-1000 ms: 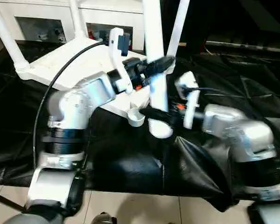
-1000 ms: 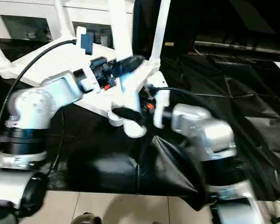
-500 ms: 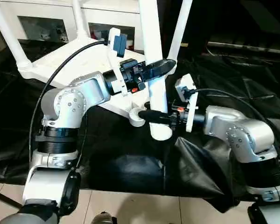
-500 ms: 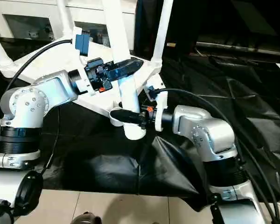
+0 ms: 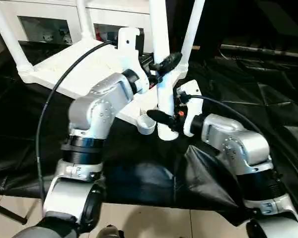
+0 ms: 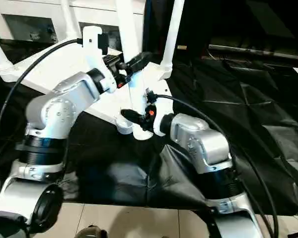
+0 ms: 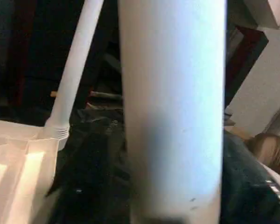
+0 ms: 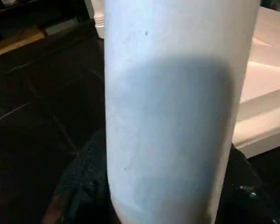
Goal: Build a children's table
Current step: Pick table leg
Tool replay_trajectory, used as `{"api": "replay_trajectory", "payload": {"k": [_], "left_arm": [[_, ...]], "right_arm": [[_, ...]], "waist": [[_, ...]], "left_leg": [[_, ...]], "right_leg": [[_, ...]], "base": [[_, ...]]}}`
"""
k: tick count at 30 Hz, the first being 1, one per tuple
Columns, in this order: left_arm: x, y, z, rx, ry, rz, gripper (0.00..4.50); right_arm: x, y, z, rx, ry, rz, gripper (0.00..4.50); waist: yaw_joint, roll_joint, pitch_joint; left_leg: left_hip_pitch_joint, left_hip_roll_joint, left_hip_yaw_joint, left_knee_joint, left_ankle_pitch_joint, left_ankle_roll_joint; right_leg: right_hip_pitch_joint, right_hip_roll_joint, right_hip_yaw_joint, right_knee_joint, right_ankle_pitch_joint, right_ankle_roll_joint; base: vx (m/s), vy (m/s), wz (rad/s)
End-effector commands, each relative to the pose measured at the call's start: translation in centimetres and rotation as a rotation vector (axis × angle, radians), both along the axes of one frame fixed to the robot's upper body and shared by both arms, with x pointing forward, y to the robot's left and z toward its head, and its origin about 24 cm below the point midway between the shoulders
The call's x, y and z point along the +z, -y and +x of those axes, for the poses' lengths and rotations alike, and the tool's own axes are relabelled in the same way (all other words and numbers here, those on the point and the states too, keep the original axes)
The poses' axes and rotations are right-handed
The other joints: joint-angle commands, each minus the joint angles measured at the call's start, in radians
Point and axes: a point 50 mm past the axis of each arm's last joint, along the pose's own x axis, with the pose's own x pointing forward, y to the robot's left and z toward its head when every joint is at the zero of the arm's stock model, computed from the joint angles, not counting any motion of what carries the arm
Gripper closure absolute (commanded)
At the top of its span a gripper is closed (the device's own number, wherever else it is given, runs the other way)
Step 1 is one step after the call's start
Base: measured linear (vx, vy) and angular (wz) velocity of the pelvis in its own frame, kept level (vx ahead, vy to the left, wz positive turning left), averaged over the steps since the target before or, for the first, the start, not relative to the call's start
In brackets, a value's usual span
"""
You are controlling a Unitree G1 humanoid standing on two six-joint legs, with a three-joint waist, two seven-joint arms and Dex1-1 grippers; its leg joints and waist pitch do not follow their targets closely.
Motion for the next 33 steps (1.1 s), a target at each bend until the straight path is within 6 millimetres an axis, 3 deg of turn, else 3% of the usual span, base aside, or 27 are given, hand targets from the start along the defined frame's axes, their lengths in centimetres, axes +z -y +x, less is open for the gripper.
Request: {"api": "replay_trajectory", "payload": {"k": [1, 6, 9, 11, 13, 16, 22, 29, 30, 33], "left_arm": [[0.6, -1.8, 0.8, 0.121, 0.015, -0.029, 2.03], [0.7, -1.8, 0.7, 0.104, 0.006, -0.075, 2.4], [0.9, -1.6, 0.5, 0.061, 0.009, -0.087, 2.62], [1.0, -1.6, 0.4, 0.044, 0.011, -0.088, 2.66], [1.2, -1.4, 0.2, 0.005, 0.014, -0.085, 2.69], [1.4, -1.2, -0.1, -0.065, 0.015, -0.094, 2.69], [2.1, -0.8, -1.4, -0.297, 0.041, -0.098, 2.7], [2.2, -0.1, -2.1, -0.42, 0.114, -0.004, 2.7], [2.2, -0.1, -2.2, -0.432, 0.117, -0.002, 2.7], [2.2, 0.2, -2.4, -0.467, 0.123, -0.006, 2.7]], "right_arm": [[0.9, 0.3, 0.2, -0.019, 0.057, 0.011, 2.55], [1.2, 0.2, 0.4, -0.03, 0.083, 0.009, 2.55], [1.9, 0.2, 0.3, 0.006, 0.078, 0.11, 1.85], [2.2, 0.4, 0.0, 0.055, 0.084, 0.107, 1.83], [2.5, 0.8, 0.0, 0.078, 0.098, 0.082, 1.54], [2.8, 1.5, -0.2, 0.122, 0.096, 0.075, 1.31], [4.3, 3.0, -1.2, 0.28, 0.07, 0.144, 1.28], [2.8, 3.6, -1.4, 0.325, -0.013, 0.059, 1.28], [2.7, 3.6, -1.4, 0.326, -0.022, 0.063, 1.28], [2.6, 3.5, -1.3, 0.329, -0.038, 0.075, 1.28]], "waist": [[-0.001, -0.005, -0.081], [-0.001, -0.006, -0.082], [-0.002, -0.006, -0.082], [-0.001, -0.005, -0.081], [-0.001, -0.004, -0.081], [0.002, -0.004, -0.082], [0.006, -0.007, -0.083], [0.003, -0.01, -0.08], [0.002, -0.015, -0.08], [0.003, -0.012, -0.08]], "left_leg": [[0.023, 0.057, -0.023, -0.069, -0.094, -0.027], [0.023, 0.057, -0.023, -0.068, -0.088, -0.028], [0.022, 0.057, -0.023, -0.068, -0.092, -0.017], [0.023, 0.058, -0.024, -0.068, -0.103, -0.014], [0.024, 0.059, -0.024, -0.068, -0.096, -0.015], [0.025, 0.057, -0.022, -0.066, -0.085, -0.011], [0.022, 0.057, -0.021, -0.063, -0.072, 0.01], [0.023, 0.058, -0.021, -0.065, -0.092, 0.0], [0.022, 0.058, -0.02, -0.065, -0.089, 0.0], [0.022, 0.058, -0.02, -0.064, -0.081, 0.001]], "right_leg": [[0.046, -0.092, 0.051, -0.074, -0.056, -0.198], [0.048, -0.091, 0.051, -0.071, -0.034, -0.204], [0.048, -0.091, 0.051, -0.071, -0.029, -0.209], [0.049, -0.09, 0.051, -0.072, -0.04, -0.2], [0.048, -0.089, 0.05, -0.071, -0.035, -0.196], [0.047, -0.09, 0.051, -0.07, -0.03, -0.206], [0.05, -0.09, 0.05, -0.066, -0.007, -0.227], [0.048, -0.093, 0.05, -0.076, -0.086, -0.218], [0.049, -0.093, 0.05, -0.075, -0.087, -0.217], [0.048, -0.092, 0.05, -0.072, -0.08, -0.222]], "base": [[0.0, 0.0, 0.0], [0.0, 0.0, 0.0], [0.0, 0.0, 0.0], [0.0, 0.0, 0.0], [0.0, 0.0, 0.0], [0.0, 0.0, 0.0], [0.0, 0.0, 0.0], [0.0, 0.0, 0.0], [0.0, 0.0, 0.0], [0.0, 0.0, 0.0]]}}
